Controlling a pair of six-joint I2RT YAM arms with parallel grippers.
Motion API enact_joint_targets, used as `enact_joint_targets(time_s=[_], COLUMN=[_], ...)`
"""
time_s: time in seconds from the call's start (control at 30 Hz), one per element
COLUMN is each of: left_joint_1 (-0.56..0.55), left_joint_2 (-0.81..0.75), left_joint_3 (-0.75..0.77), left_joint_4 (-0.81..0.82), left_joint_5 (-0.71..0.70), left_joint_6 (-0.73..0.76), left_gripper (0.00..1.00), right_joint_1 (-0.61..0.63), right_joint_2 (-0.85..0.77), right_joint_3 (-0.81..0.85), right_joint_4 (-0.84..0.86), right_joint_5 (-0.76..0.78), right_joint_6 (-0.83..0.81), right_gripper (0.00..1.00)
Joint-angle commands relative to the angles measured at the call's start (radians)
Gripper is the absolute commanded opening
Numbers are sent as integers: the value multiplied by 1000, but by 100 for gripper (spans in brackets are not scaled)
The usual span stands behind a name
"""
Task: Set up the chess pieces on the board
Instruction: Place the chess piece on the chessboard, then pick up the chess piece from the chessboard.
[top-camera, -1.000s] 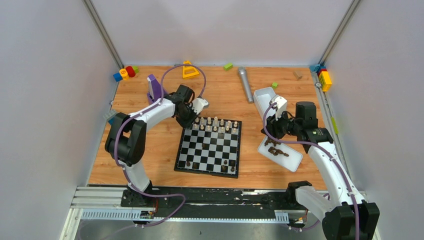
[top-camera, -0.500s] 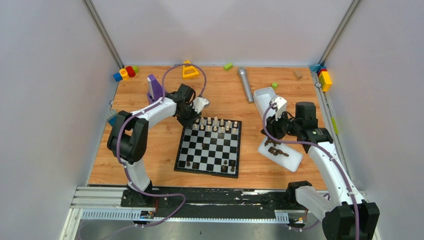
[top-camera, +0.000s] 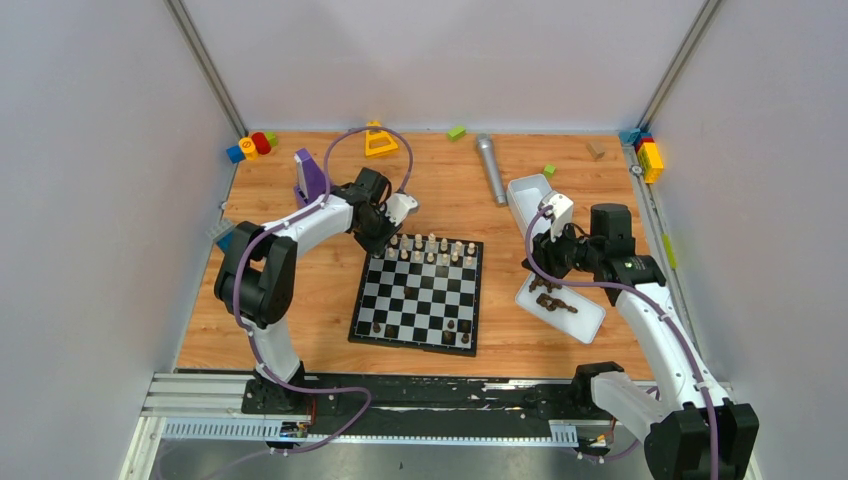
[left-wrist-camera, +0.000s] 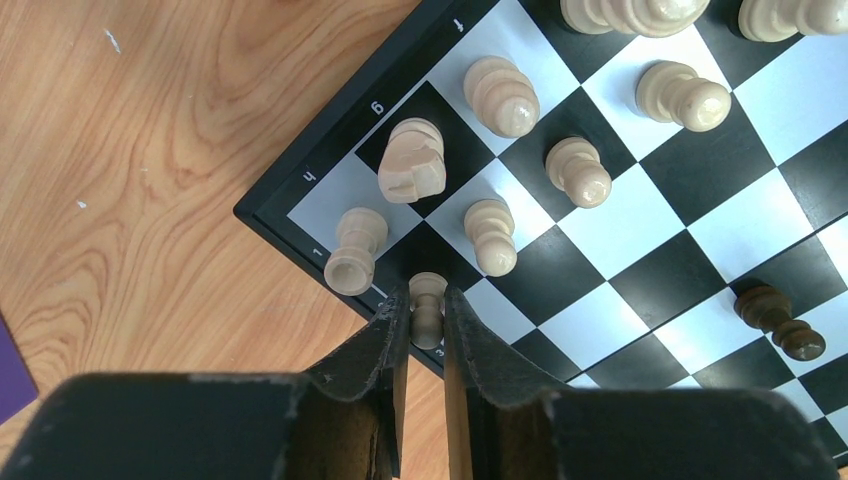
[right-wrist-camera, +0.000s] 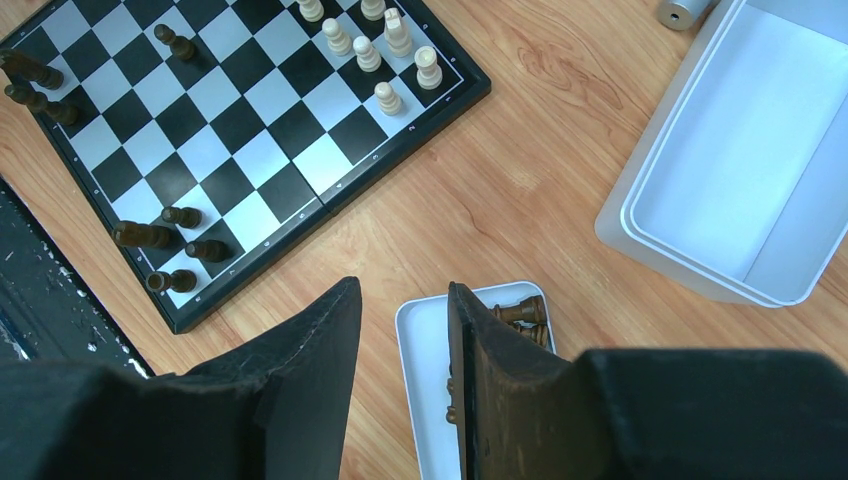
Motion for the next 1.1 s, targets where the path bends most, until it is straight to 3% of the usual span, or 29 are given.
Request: enact_joint_targets(time_s=[0.0,0.1,0.3,0.57,0.77,0.9,1.07], left_joint_1=[2,2,4,44,35,-39,-179], left_joint_2=[7,7,-27,-212,-402,-463,-394], left_joint_3=[35,37,24,-62,-177,-221,-229], left_joint_4=[20,18,15,-4,-68,-70,-45], left_joint_5=[18,20,1,-6,189,256,220], left_joint_6=[-14,-18,-16,24,160,193,218], left_gripper=[23,25,41,62,69,73,74], right_joint_1=[-3,-3,-2,5,17,17,17], right_joint_2=[-2,-3,-3,-8,16,5,-3], right_joint_3=[-3,-3,-6,4,3,-4,-9], right_joint_4=[10,10,9,-2,3,4,10], right_joint_5=[-6,-6,-15,-121,-109,-94,-64], right_joint_6=[-19,-20,-20,-14,-19,-24,-30], right_gripper=[38,38,38,37,36,36,36])
